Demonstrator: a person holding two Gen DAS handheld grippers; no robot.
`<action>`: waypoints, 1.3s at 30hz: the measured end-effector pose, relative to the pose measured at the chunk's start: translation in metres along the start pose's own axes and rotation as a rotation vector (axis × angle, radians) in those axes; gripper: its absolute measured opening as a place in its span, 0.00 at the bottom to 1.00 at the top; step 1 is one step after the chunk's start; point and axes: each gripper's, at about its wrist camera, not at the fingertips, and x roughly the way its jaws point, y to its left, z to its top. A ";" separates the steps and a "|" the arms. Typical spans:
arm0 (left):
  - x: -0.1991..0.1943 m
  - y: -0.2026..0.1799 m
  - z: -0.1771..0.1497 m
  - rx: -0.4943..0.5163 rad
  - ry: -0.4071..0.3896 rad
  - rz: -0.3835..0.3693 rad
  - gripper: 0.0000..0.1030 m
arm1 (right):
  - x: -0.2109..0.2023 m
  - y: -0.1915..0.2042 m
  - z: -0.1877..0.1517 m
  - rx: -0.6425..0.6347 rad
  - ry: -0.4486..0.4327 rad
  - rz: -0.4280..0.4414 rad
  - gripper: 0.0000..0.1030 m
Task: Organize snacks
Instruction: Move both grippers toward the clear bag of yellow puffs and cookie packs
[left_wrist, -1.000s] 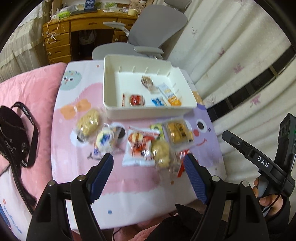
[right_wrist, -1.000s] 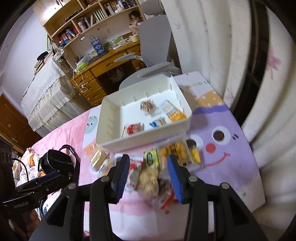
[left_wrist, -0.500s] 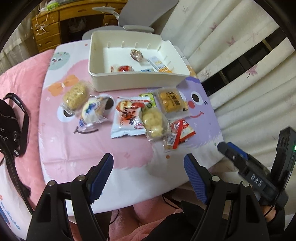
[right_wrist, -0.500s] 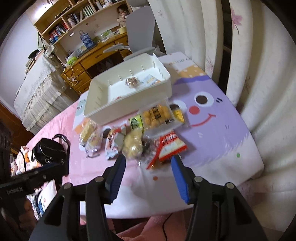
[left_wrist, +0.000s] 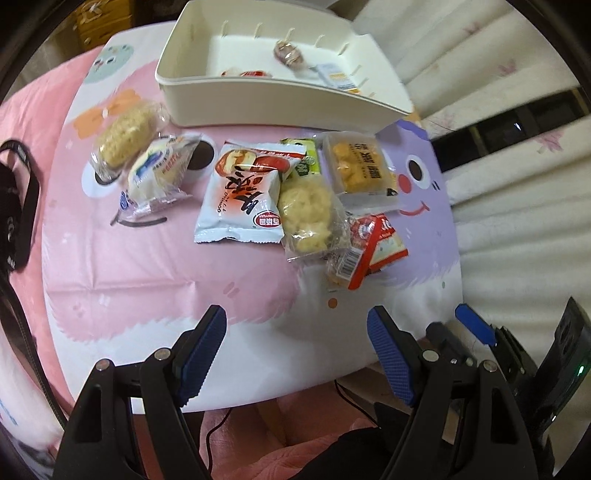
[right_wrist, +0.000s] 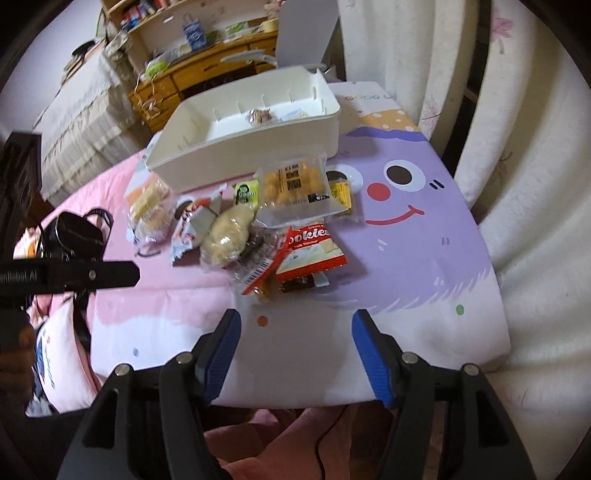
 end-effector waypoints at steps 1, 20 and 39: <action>0.004 -0.002 0.003 -0.018 0.004 0.003 0.76 | 0.004 -0.002 0.002 -0.014 0.015 0.000 0.62; 0.082 -0.006 0.047 -0.370 0.062 0.164 0.83 | 0.086 -0.049 0.062 -0.195 0.273 0.204 0.71; 0.128 0.002 0.086 -0.505 0.064 0.229 0.83 | 0.147 -0.023 0.092 -0.398 0.374 0.308 0.70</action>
